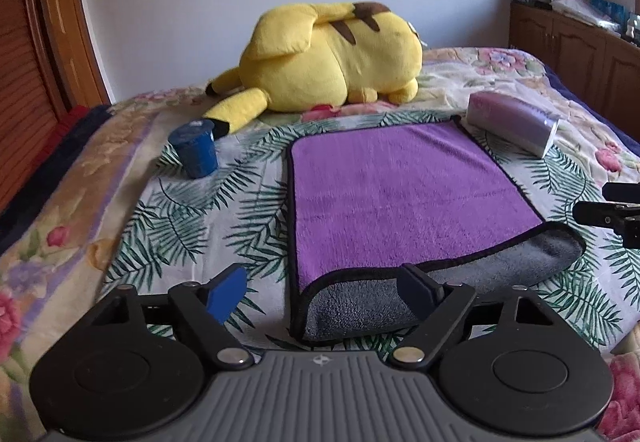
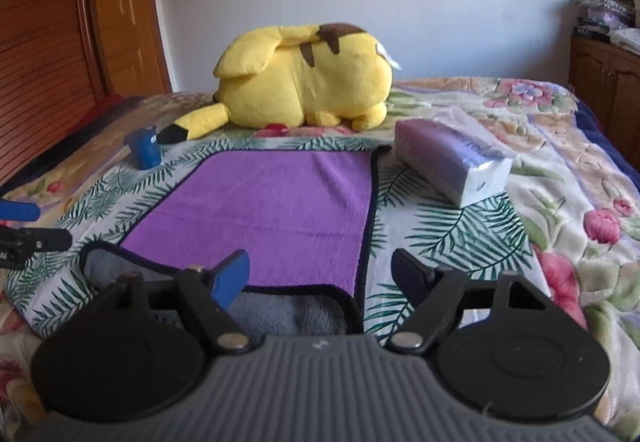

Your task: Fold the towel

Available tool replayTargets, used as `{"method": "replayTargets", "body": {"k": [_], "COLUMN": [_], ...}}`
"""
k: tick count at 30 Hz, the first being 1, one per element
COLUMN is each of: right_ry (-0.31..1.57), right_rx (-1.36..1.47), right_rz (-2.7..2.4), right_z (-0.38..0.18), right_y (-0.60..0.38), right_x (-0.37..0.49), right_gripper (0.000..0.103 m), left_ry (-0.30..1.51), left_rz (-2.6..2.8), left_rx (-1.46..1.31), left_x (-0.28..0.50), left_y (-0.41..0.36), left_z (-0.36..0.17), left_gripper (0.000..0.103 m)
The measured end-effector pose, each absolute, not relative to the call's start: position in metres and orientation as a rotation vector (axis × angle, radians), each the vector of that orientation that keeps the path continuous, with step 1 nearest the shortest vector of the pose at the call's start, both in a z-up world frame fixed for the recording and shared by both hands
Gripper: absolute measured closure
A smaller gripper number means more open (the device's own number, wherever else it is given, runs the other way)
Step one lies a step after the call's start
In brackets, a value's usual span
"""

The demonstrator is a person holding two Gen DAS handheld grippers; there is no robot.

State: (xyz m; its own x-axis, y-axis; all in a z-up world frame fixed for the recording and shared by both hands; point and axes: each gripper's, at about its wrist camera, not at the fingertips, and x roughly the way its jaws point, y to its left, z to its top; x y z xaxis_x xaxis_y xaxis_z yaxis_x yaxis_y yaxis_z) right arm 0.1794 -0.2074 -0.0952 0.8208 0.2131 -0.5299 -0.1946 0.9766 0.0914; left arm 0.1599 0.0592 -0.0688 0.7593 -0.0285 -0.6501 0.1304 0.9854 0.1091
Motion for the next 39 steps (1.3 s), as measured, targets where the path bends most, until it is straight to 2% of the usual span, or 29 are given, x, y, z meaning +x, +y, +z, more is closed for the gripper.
{"method": "replayTargets", "body": {"k": [8,13,21,26,31,35,39], "right_ry": [0.659,0.684,0.743,0.778,0.799,0.812,0.819], "right_rx": [0.011,0.009,0.037,0.057,0.061,0.046,0.044], "right_rz": [0.247,0.245,0.255,0.261,0.273,0.286,0.293], "right_z": [-0.111,-0.119,-0.131,-0.136,-0.137,-0.137,-0.137], "right_y": [-0.203,-0.203,-0.206,-0.210,-0.210,-0.207,-0.208], "right_x": [0.194,0.200,0.211,0.215,0.215,0.215,0.215], "right_gripper": [0.028,0.031,0.037,0.041,0.047,0.053,0.064], "left_ry": [0.764,0.781,0.832,0.856,0.871,0.874,0.870], "left_rz": [-0.108,-0.116,-0.127,-0.123,-0.123,-0.131,-0.136], "left_rx": [0.139,0.137,0.122,0.103,0.087,0.086,0.088], "left_x": [0.181,0.188,0.191,0.192,0.190,0.189,0.188], "left_y": [0.065,0.066,0.069,0.073,0.073,0.072,0.071], "left_z": [-0.089,-0.096,-0.111,-0.118,-0.123,-0.124,-0.123], "left_gripper": [0.032,0.034,0.045,0.047,0.051,0.060,0.069]}}
